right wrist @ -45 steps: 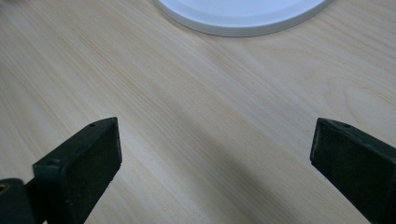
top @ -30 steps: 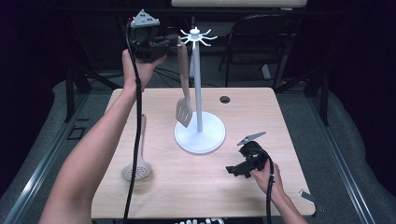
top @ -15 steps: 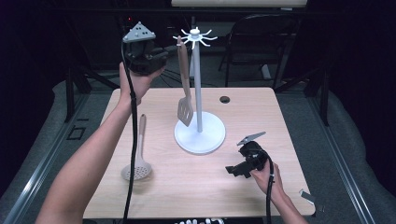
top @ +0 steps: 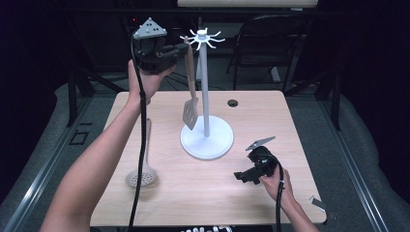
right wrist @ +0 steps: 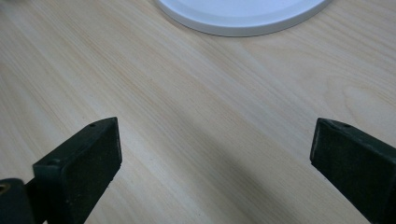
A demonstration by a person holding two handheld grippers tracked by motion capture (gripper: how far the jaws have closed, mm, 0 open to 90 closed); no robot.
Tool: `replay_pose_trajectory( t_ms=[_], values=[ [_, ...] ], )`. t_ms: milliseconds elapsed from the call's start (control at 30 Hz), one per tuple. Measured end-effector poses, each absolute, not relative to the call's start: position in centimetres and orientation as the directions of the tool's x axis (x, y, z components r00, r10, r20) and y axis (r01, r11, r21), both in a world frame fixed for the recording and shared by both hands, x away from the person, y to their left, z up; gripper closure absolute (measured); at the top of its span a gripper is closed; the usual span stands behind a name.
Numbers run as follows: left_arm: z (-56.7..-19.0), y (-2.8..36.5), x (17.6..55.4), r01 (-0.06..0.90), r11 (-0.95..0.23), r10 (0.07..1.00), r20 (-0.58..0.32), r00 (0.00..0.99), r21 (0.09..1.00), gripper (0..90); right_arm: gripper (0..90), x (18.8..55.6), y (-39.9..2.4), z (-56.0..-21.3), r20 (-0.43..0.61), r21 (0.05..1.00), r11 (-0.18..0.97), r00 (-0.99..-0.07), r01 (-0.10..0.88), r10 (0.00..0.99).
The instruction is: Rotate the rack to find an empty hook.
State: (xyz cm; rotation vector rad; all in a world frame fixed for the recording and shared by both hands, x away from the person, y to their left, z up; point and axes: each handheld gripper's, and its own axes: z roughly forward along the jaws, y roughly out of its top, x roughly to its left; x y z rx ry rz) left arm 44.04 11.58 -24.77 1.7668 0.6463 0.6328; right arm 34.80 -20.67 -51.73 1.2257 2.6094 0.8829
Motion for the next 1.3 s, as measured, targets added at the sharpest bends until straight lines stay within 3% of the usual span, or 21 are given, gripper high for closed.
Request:
replay_pose_trajectory(
  t_ms=[400, 667, 1000, 1300],
  values=[
    [-25.1, 12.6, 44.2, 0.126, -0.226, 0.713, 0.076, 0.697, 0.966, 89.9, 1.8, 34.8, -20.6, -51.8, 0.129, 0.560, 0.496, -0.661, 0.664, 0.739],
    [-26.2, 14.1, 43.0, 0.137, -0.219, 0.711, 0.062, 0.700, 0.966, 82.1, 1.8, 34.8, -20.6, -51.7, 0.121, 0.555, 0.505, -0.665, 0.661, 0.737],
    [-28.9, 15.6, 42.1, 0.195, -0.262, 0.713, 0.053, 0.699, 0.945, 52.3, 1.7, 34.8, -20.5, -51.8, 0.133, 0.555, 0.495, -0.658, 0.669, 0.741],
    [-32.1, 16.3, 41.4, 0.245, -0.304, 0.727, 0.058, 0.684, 0.921, 31.4, 1.7, 34.8, -20.5, -51.9, 0.136, 0.552, 0.496, -0.660, 0.670, 0.739]
  ],
)
